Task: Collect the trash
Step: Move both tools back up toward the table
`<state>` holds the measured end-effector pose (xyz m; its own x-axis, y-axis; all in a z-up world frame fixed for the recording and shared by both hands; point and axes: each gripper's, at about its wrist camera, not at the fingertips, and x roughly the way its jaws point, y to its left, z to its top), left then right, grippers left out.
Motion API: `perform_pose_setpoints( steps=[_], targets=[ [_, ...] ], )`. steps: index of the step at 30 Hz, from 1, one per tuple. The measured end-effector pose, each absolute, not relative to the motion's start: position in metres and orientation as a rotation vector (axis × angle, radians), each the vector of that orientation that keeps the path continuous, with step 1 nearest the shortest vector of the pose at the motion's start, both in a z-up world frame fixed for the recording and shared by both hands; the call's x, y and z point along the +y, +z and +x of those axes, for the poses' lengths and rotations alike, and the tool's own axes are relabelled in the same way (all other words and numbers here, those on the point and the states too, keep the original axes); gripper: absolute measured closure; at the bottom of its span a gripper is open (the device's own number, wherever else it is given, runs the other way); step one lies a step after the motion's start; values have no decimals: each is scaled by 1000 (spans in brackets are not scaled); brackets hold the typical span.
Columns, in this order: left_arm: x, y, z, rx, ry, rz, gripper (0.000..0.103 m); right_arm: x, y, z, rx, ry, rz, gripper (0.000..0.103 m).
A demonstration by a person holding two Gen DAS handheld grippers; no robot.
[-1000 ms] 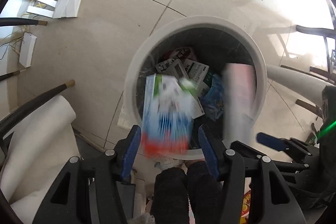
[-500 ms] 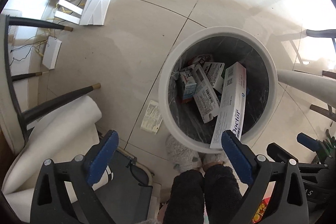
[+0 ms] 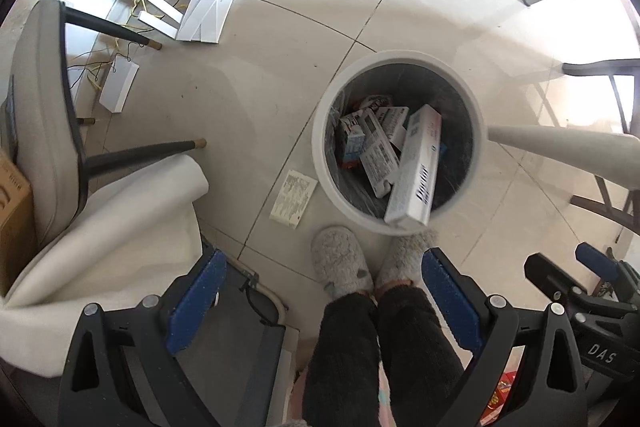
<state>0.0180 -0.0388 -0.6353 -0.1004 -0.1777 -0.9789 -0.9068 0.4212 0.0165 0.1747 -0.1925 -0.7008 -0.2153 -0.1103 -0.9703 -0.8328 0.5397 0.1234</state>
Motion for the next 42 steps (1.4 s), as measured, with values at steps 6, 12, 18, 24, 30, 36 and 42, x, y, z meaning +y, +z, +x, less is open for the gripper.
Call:
perform_pose_setpoints(
  steps=[6, 12, 18, 24, 30, 36, 42],
  targets=[
    [-54, -581, 17, 1550, 797, -986, 3, -202, -633, 170, 1633, 817, -785, 0],
    [-68, -508, 14, 1513, 787, -971, 3, -216, -551, 169, 1600, 829, -756, 0],
    [-83, -432, 7, 1473, 804, -928, 3, -233, -460, 167, 1573, 851, -706, 0],
    [-94, -362, 3, 1413, 813, -860, 3, -247, -373, 162, 1543, 895, -660, 0],
    [-76, -287, 17, 1257, 878, -777, 3, -250, -297, 183, 1534, 949, -517, 0],
    [-33, -235, 65, 1149, 965, -661, 3, -231, -241, 231, 1504, 977, -381, 0],
    [25, -213, 146, 1136, 965, -531, 2, -180, -214, 308, 1469, 978, -312, 0]
  ],
)
